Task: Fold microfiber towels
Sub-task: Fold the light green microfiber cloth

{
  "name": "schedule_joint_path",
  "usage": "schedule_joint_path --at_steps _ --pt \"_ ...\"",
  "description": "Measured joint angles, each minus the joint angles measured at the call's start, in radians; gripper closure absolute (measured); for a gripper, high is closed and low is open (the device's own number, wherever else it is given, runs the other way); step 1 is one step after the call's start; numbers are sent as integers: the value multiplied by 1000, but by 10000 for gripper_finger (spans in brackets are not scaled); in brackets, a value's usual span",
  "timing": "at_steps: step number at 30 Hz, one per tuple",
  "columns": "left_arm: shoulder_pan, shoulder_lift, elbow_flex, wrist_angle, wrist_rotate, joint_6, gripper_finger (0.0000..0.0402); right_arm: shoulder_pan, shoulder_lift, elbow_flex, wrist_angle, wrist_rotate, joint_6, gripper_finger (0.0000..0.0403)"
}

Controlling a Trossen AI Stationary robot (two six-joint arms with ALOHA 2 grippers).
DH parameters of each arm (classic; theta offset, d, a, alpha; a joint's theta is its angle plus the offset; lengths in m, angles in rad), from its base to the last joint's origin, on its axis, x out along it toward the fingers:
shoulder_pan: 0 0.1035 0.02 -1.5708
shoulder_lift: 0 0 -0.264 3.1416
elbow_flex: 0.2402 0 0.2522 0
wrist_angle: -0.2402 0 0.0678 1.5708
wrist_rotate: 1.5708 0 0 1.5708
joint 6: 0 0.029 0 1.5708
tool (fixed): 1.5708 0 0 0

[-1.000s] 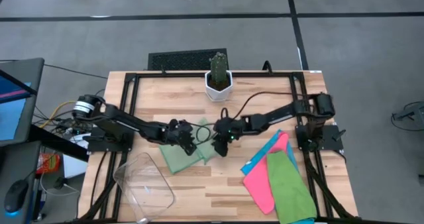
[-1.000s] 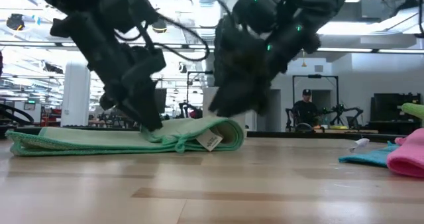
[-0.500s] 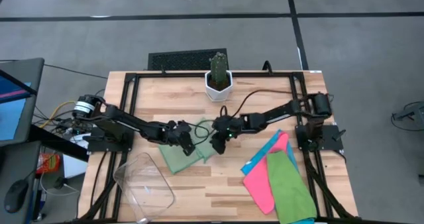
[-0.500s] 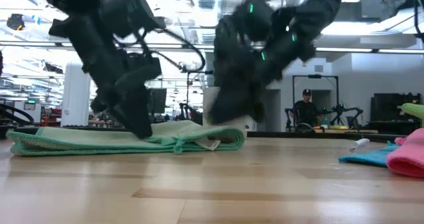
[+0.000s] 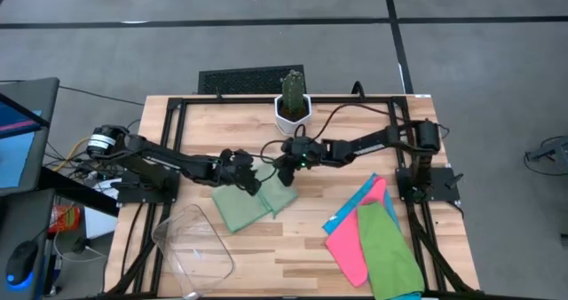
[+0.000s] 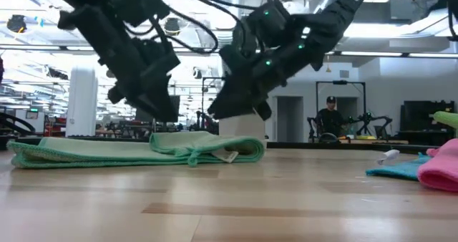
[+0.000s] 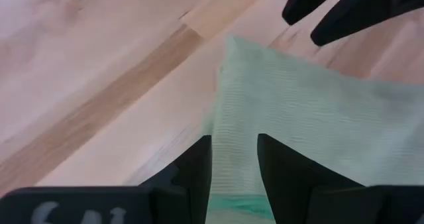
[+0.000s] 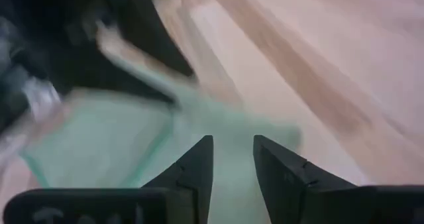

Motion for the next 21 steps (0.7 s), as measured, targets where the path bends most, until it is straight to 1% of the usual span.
schedule_joint_path --at_steps 7,9,12,16,18,21 --pt "31 20 -34 8 11 10 288 -35 107 53 -4 6 0 276" --pt "40 44 -43 55 20 14 288 -45 137 60 -6 4 18 276" --pt "51 72 -56 68 43 18 288 -58 170 63 -10 -20 34 276" --pt "62 120 -59 84 82 18 288 -74 159 65 -12 -79 63 276" --pt "61 128 -56 95 89 13 288 -78 122 63 -19 -94 67 276" --pt "58 106 -58 89 115 11 288 -66 35 56 -19 -91 51 276"
